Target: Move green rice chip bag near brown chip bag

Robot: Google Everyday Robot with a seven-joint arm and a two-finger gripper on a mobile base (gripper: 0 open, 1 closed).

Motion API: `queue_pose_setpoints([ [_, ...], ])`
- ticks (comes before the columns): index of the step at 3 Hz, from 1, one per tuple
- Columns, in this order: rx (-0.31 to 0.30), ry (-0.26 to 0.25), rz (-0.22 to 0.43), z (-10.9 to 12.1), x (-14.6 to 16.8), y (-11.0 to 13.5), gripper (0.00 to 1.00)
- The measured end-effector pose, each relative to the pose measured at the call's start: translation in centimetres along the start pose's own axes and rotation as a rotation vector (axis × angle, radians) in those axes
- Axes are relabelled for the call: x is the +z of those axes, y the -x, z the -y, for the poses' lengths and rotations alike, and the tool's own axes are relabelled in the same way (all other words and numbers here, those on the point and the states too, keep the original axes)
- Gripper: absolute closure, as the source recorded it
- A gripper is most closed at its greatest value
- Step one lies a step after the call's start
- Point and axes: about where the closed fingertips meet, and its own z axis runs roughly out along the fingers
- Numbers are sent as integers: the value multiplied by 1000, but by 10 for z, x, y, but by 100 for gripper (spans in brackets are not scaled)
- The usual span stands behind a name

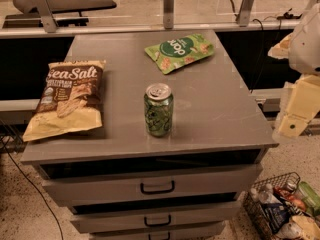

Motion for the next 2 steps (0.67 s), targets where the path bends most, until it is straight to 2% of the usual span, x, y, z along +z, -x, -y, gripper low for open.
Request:
queue_pose_setpoints([
  [1, 1, -7, 4, 2, 0, 1, 0],
  [2, 10, -54, 35, 34, 13, 10, 0],
])
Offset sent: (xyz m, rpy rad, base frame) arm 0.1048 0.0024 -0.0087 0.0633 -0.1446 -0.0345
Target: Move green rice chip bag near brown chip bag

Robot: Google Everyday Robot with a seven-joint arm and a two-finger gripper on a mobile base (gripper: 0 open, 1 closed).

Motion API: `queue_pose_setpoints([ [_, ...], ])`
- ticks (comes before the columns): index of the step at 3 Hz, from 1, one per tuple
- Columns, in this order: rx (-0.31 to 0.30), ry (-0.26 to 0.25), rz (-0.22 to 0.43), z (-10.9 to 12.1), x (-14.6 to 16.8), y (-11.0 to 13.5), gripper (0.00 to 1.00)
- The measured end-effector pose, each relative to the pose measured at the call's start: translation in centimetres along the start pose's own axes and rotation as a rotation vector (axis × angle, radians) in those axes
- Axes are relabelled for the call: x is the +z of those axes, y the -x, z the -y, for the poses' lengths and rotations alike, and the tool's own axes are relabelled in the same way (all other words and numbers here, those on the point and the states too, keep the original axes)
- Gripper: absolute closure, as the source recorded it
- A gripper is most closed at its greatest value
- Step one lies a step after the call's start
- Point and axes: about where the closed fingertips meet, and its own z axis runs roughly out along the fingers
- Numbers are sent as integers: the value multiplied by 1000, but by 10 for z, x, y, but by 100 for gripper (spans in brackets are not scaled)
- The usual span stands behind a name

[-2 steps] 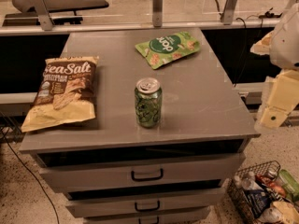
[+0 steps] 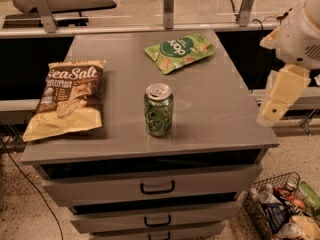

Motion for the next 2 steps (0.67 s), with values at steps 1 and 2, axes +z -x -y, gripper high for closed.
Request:
queue_pose_setpoints([
  [1, 37, -52, 69, 63, 27, 13, 0],
  [2, 88, -86, 155, 129, 58, 25, 0],
])
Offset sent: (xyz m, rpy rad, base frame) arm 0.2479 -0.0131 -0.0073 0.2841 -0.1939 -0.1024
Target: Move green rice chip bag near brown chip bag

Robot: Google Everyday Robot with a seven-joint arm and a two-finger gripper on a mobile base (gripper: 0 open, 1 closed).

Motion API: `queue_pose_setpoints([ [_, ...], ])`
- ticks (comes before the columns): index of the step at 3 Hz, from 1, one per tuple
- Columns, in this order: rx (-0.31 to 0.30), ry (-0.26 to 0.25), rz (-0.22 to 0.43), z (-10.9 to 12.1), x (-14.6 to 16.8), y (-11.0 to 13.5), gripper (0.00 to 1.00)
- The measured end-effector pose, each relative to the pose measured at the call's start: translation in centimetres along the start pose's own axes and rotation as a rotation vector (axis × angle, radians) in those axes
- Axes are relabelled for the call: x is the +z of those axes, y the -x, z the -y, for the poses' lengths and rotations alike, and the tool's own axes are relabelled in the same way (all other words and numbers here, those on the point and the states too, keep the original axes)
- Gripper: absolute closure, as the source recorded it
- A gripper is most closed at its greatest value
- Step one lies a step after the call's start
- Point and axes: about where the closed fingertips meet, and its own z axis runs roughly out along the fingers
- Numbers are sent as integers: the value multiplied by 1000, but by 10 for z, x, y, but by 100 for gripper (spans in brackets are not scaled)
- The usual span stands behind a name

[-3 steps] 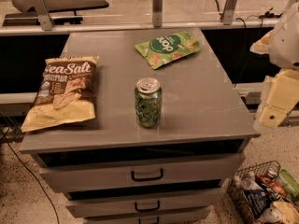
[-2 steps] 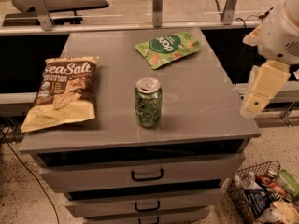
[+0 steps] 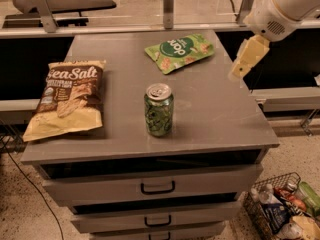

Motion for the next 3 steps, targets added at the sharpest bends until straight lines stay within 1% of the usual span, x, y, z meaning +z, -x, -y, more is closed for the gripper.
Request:
queue_pose_setpoints([
  [1, 124, -20, 170, 67, 57, 12, 0],
  [2, 208, -32, 299, 103, 86, 26, 0],
  [3, 285, -40, 407, 126, 115, 49, 0],
])
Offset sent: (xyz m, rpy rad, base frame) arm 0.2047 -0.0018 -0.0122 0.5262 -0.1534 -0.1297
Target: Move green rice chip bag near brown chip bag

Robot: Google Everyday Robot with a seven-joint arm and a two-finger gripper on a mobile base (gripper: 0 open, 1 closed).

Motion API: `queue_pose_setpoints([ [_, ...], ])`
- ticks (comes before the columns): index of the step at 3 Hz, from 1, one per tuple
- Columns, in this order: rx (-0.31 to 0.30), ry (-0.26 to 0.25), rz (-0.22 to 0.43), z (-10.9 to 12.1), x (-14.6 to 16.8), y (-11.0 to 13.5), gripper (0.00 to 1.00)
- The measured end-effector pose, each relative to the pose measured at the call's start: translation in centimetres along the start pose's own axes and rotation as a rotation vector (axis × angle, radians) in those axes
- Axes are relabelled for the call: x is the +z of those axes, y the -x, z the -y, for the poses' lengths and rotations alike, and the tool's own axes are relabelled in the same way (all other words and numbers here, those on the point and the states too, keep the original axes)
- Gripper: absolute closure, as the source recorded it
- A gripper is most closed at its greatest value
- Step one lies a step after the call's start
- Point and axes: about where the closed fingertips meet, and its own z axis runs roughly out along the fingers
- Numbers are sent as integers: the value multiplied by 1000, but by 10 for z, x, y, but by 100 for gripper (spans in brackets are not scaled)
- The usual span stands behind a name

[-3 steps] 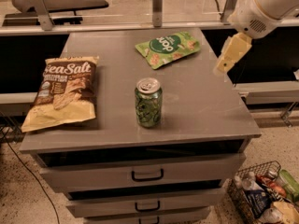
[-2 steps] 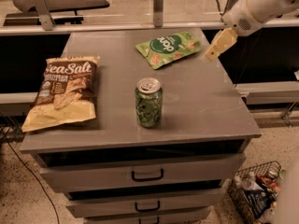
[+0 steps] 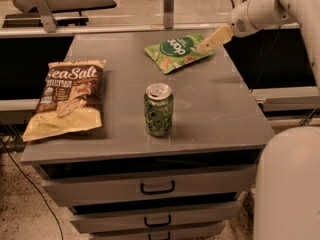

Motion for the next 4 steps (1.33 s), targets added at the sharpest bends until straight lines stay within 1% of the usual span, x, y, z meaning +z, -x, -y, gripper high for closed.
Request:
queue_pose_setpoints([
  [1, 66, -2, 21, 5, 30, 5, 0],
  [2, 102, 5, -13, 1, 57, 1, 0],
  [3, 138, 15, -48, -2, 76, -13, 0],
  [4, 164, 19, -76, -5, 89, -24, 17],
])
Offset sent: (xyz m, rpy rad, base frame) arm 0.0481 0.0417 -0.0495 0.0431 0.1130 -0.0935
